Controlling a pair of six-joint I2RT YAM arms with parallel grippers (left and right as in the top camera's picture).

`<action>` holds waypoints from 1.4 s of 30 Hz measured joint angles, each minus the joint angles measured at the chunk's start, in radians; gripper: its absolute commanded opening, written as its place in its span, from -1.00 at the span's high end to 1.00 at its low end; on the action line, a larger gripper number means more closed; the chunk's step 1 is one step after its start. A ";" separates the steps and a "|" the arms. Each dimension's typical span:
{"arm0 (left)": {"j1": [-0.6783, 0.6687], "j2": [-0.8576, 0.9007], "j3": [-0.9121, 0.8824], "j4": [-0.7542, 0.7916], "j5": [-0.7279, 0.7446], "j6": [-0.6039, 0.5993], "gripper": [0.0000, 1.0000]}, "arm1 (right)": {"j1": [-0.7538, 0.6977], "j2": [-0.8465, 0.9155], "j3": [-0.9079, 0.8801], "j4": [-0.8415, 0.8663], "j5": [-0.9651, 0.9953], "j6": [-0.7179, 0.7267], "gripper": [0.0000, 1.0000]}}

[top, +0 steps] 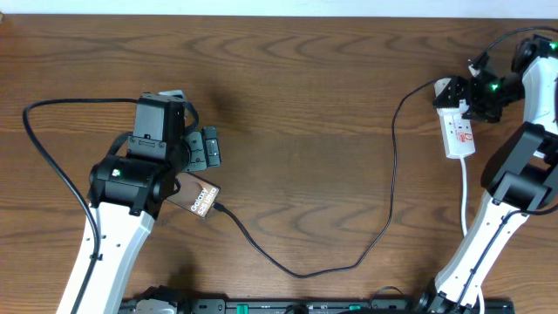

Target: Plug charger to phone and switch on socket

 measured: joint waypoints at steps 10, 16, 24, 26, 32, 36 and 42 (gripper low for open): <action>0.000 0.000 0.000 0.000 0.000 0.000 -0.96 | -0.002 0.000 -0.002 0.003 0.010 0.026 -0.99; 0.000 0.000 0.000 0.000 0.000 0.000 -0.96 | 0.026 -0.006 -0.001 -0.006 0.226 0.229 -0.98; 0.000 0.000 0.000 0.000 0.000 0.000 -0.96 | 0.027 -0.138 -0.022 -0.012 0.350 0.338 -0.99; 0.000 0.000 0.000 0.000 0.000 0.000 -0.96 | 0.027 -0.217 -0.022 -0.031 0.362 0.348 -0.99; 0.000 0.000 0.000 0.000 0.000 0.000 -0.96 | 0.047 -0.474 -0.018 -0.120 0.359 0.363 -0.99; 0.000 0.000 0.000 0.000 0.000 0.000 -0.96 | 0.060 -0.530 -0.014 -0.124 0.351 0.364 -0.99; 0.000 0.000 0.000 0.000 0.000 0.000 -0.96 | 0.060 -0.525 -0.014 -0.125 0.346 0.364 -0.99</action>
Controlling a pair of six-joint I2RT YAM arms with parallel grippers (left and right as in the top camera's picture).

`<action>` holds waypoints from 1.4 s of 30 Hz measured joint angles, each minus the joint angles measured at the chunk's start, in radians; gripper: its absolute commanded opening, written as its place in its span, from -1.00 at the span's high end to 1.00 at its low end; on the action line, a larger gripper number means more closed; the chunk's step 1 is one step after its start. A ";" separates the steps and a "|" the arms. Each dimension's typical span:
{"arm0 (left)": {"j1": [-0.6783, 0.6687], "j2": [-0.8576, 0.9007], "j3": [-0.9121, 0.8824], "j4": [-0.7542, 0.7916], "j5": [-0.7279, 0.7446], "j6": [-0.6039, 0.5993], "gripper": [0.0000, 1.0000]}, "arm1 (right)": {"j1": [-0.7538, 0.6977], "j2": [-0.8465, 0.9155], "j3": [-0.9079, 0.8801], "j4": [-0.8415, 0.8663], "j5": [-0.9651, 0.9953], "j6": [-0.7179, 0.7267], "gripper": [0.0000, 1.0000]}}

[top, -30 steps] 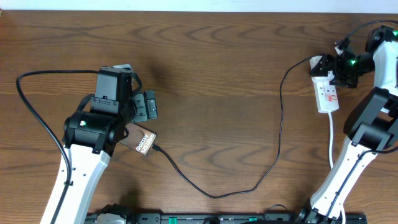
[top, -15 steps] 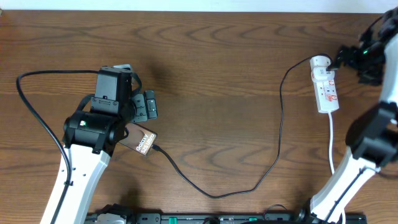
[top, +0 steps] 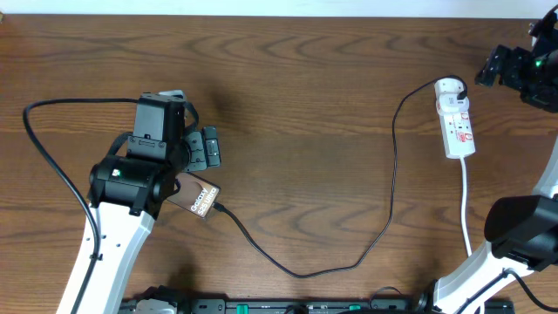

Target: Plug charger to phone and switch on socket

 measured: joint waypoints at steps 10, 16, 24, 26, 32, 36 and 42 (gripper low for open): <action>0.000 0.000 0.000 0.000 0.000 0.000 -0.95 | 0.000 0.000 0.000 0.000 -0.001 0.000 -0.99; 0.000 0.000 0.000 0.000 0.000 0.000 -0.96 | 0.000 0.000 0.000 0.000 -0.001 0.000 -0.99; 0.000 0.000 0.000 -0.002 0.000 0.000 -0.96 | 0.000 0.000 0.000 0.000 -0.001 0.000 -0.99; 0.000 0.000 0.000 -0.017 0.000 0.000 -0.96 | 0.000 0.000 0.000 0.000 -0.001 0.000 -0.98; 0.000 -0.081 -0.021 -0.015 0.000 0.000 -0.96 | 0.000 0.000 0.000 0.000 -0.001 0.000 -0.99; 0.000 -0.206 -0.114 0.109 0.000 0.000 -0.96 | 0.000 0.000 0.000 -0.001 -0.001 0.000 -0.99; 0.000 -0.398 -0.323 0.350 0.000 0.000 -0.96 | 0.000 0.000 0.000 0.000 -0.001 0.000 -0.99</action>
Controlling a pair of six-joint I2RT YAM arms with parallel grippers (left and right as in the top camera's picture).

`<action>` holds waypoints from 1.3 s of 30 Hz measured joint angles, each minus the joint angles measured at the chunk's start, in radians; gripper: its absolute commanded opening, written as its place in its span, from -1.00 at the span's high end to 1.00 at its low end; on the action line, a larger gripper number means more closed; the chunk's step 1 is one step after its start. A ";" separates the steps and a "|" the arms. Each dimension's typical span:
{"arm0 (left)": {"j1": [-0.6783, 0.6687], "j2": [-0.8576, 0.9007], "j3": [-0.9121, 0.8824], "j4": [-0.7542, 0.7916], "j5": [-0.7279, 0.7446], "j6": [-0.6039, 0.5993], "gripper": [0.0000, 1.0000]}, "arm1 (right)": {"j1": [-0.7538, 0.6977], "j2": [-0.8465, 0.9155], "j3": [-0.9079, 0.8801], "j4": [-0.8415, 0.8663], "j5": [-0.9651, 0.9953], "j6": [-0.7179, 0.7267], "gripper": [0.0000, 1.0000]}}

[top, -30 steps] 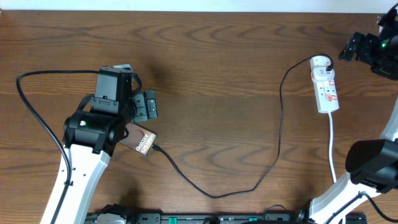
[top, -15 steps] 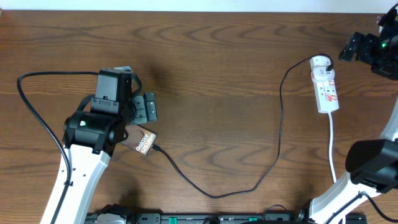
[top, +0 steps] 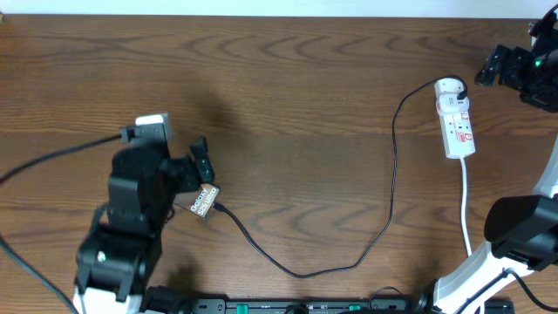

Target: Plug charger to phone and switch on socket

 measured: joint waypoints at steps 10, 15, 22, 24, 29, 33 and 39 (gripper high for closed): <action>0.013 -0.309 -0.394 0.483 0.000 0.000 -0.96 | 0.000 0.000 0.000 0.000 0.000 0.000 -0.98; 0.063 -0.446 -0.564 0.660 0.000 0.000 -0.95 | 0.000 0.000 0.000 0.000 0.000 0.000 -0.99; 0.142 -0.627 -0.740 0.776 0.043 0.046 -0.96 | 0.000 0.000 0.000 0.000 0.000 0.000 -0.99; 0.164 -0.674 -0.774 0.794 0.075 0.077 -0.96 | 0.000 0.000 0.000 0.000 0.000 0.000 -0.99; 0.208 -0.762 -0.819 0.731 0.126 0.130 -0.96 | 0.000 0.000 0.000 0.000 0.000 0.000 -0.98; 0.230 -0.774 -0.819 0.693 0.137 0.143 -0.96 | 0.000 0.000 0.000 0.000 0.000 0.000 -0.99; 0.256 -0.776 -0.819 0.569 0.148 0.151 -0.96 | 0.000 0.000 0.000 0.000 0.000 0.000 -0.99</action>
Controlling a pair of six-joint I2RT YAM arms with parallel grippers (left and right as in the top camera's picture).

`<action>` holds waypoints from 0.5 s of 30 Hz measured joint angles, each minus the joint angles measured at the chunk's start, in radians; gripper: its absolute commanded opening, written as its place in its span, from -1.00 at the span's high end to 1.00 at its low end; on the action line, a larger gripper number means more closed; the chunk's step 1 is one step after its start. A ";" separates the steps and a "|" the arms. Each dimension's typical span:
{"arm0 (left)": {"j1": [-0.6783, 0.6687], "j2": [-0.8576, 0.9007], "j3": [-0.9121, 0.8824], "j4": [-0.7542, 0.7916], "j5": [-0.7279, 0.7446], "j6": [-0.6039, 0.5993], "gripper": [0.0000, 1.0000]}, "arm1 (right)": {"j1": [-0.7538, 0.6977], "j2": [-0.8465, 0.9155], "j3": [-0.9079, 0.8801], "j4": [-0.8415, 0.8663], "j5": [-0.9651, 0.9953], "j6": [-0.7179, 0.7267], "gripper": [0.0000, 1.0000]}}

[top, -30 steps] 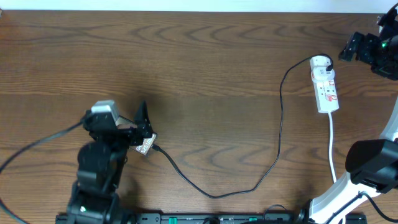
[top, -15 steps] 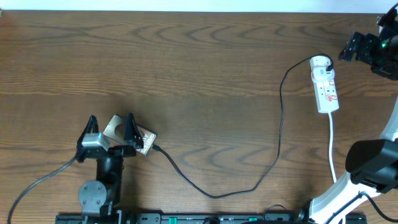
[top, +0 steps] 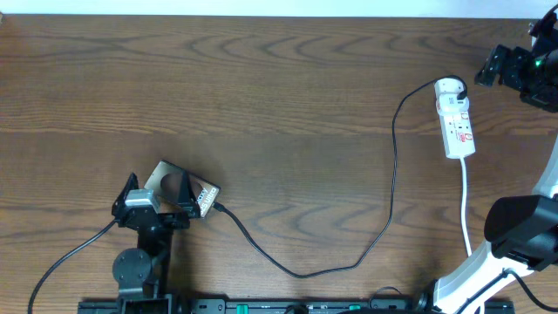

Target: Plug charger to phone and switch on socket

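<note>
The brown phone point(top: 171, 181) lies flat at the lower left of the table with a white label at its right end. The black charger cable point(top: 301, 274) is plugged into that end. It loops across the table up to a plug point(top: 447, 87) seated at the top of the white socket strip point(top: 459, 129). My left gripper point(top: 159, 188) is drawn back near the front edge, its fingers spread open over the phone and holding nothing. My right gripper point(top: 490, 66) hangs at the far right, apart from the strip; its jaws are too dark to read.
The strip's white lead point(top: 466, 205) runs down toward the right arm's base point(top: 521, 228). A black cable point(top: 65, 259) trails from the left arm to the front left. A black rail point(top: 288, 306) lines the front edge.
The left arm has pulled back toward the front edge and folded low, uncovering most of the phone. The right arm, the cable and the strip have not moved.
At first the left arm stood over the phone with the charger plugged in, and the right gripper was on the socket strip's top end. Then the right gripper was off the strip at the far right. The left arm was lower after that, and now sits folded by the front edge.
</note>
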 measured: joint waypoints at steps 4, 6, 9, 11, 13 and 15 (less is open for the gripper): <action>0.015 0.001 0.003 -0.090 -0.010 0.000 -0.96 | 0.000 0.000 0.000 0.000 0.000 0.000 -0.99; 0.021 0.001 0.006 -0.099 -0.021 0.000 -0.96 | 0.000 0.000 0.000 0.000 0.000 0.000 -0.98; 0.024 0.001 0.007 -0.101 -0.024 0.000 -0.95 | 0.000 0.000 0.000 0.000 0.000 0.000 -0.98; 0.025 0.001 0.007 -0.101 -0.025 0.000 -0.96 | 0.000 0.000 0.000 0.000 -0.001 0.000 -0.98; 0.025 0.001 0.007 -0.100 -0.024 0.000 -0.96 | 0.000 0.000 0.000 0.000 0.000 0.000 -0.99; 0.025 0.001 0.007 -0.100 -0.025 0.000 -0.95 | 0.000 0.000 0.000 0.000 0.000 0.000 -0.99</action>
